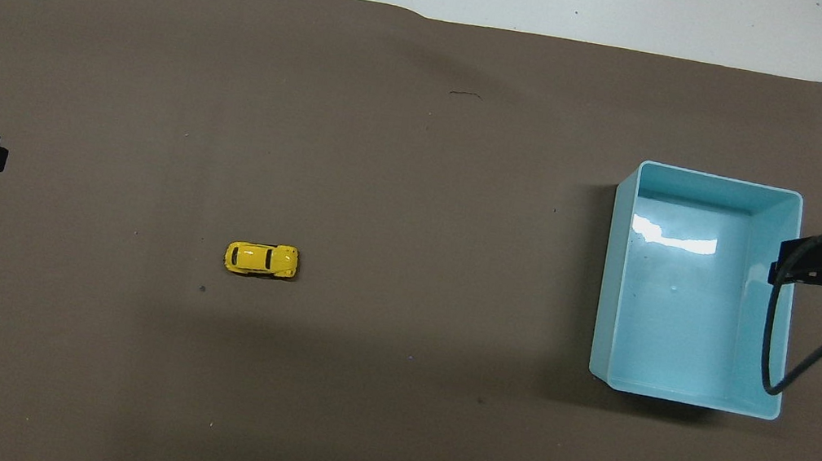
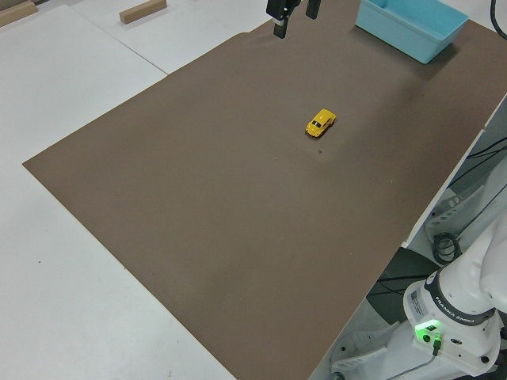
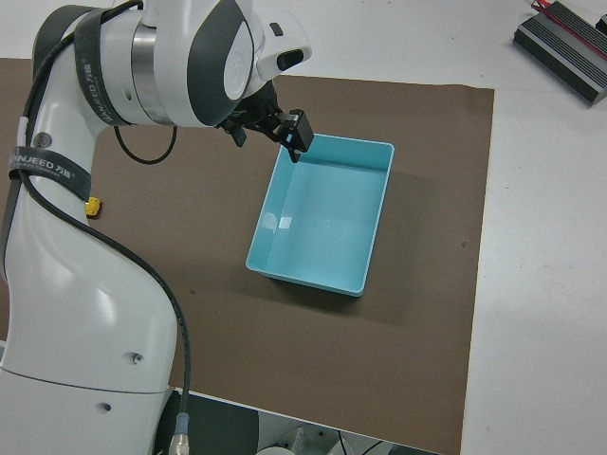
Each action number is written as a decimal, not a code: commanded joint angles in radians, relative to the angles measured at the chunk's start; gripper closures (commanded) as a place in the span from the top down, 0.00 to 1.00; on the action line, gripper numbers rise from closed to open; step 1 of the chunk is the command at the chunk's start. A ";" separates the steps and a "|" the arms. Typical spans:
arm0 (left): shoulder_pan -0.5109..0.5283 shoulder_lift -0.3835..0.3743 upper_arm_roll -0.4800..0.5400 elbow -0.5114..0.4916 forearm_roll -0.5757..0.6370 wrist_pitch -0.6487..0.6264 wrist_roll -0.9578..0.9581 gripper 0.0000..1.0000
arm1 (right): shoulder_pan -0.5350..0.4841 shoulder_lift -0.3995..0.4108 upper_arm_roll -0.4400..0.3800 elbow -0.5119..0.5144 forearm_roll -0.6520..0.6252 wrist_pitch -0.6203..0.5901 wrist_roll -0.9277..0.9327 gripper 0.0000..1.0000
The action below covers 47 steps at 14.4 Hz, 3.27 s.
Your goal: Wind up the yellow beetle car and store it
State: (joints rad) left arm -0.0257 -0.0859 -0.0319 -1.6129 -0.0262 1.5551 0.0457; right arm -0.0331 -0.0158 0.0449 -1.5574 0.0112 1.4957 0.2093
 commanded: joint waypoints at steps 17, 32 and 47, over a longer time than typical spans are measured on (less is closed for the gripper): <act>-0.020 -0.014 0.010 -0.004 -0.006 -0.052 -0.428 1.00 | -0.010 -0.009 0.001 -0.001 0.013 -0.005 -0.021 1.00; -0.091 -0.023 0.007 -0.297 -0.083 0.195 -1.338 1.00 | -0.010 -0.009 0.001 -0.001 0.013 -0.005 -0.021 1.00; -0.311 0.152 0.010 -0.527 -0.138 0.693 -2.075 1.00 | -0.010 -0.009 0.001 -0.001 0.013 -0.005 -0.021 1.00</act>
State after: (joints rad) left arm -0.2693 0.0286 -0.0384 -2.1091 -0.1538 2.1460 -1.9284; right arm -0.0330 -0.0159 0.0449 -1.5574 0.0112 1.4957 0.2093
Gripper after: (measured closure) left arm 0.000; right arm 0.000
